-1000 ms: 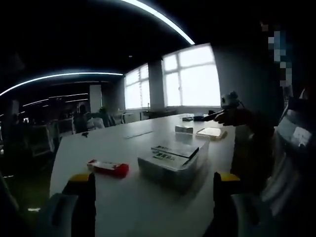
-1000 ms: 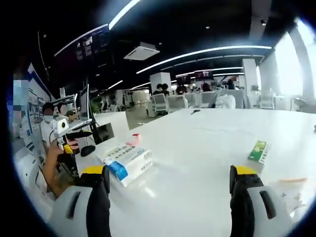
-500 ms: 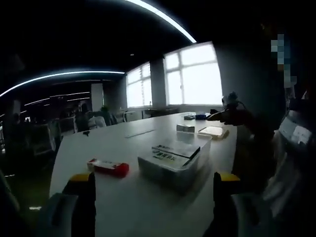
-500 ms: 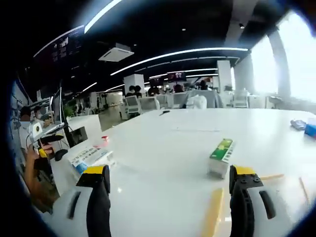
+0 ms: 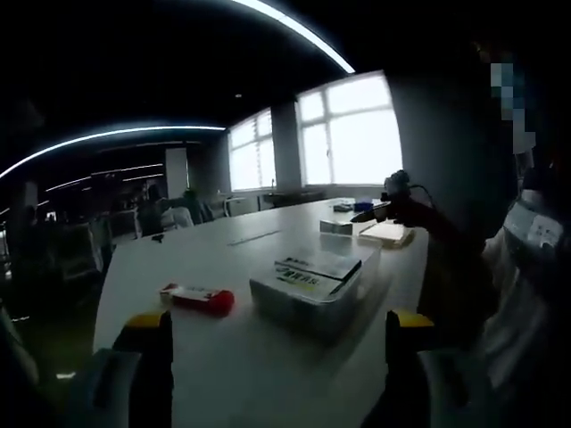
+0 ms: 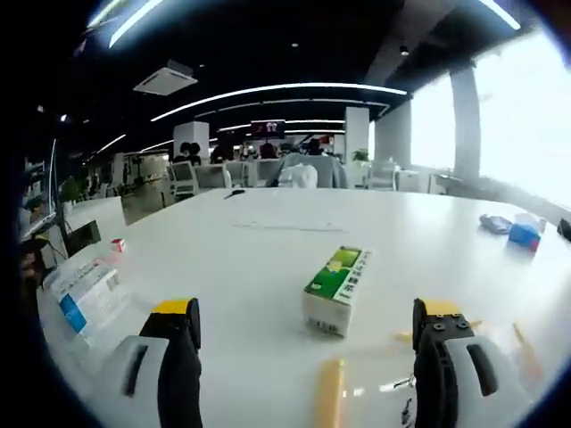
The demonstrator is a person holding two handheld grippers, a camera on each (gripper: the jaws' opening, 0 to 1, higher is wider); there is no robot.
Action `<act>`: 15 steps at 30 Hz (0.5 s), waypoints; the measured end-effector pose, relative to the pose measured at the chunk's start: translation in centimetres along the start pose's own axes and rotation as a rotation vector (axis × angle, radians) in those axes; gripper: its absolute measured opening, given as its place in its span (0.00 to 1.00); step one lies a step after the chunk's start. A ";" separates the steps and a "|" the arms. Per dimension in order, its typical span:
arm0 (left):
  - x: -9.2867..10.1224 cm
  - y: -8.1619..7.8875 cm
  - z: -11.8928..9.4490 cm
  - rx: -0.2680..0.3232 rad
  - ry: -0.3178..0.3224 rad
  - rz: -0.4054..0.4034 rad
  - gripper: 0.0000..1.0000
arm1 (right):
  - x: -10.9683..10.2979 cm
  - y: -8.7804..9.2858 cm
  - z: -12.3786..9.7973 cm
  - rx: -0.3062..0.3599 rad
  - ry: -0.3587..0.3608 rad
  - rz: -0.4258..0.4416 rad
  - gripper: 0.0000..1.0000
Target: Arrange the small medicine boxes into an aligned row inside the storage area until every box is upright, visible, and separated from the surrounding clutter.
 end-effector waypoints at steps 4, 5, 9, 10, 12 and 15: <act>0.0 -0.4 -0.2 0.003 -0.005 0.006 0.99 | 0.5 0.5 1.1 -0.005 0.009 0.026 0.96; 0.0 -0.5 -0.2 0.004 -0.006 0.007 0.99 | 0.5 0.5 1.3 0.002 0.008 0.035 0.96; -0.1 -0.5 -0.5 -0.010 -0.018 0.008 0.99 | 0.9 0.6 2.4 0.004 0.016 0.053 0.95; 0.0 -0.5 -0.6 -0.014 -0.019 0.012 0.99 | 1.1 0.7 2.6 0.005 0.020 0.059 0.94; 0.1 -0.4 -0.7 -0.015 -0.020 0.015 0.99 | 1.2 0.9 3.1 -0.001 0.019 0.068 0.93; 0.0 -0.4 -0.7 -0.011 -0.023 0.006 0.99 | 1.7 1.2 4.0 -0.023 0.032 0.073 0.92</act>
Point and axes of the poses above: the point that each gripper's makers call its tool centre point, and the gripper's own axes: z roughly forward along the fingers, x roughly to its right, y roughly out of its underside, the point moved 4 cm from there along -z, roughly backward along the fingers, and after that the axes turned 2 degrees about z, right-handed, at the moved point
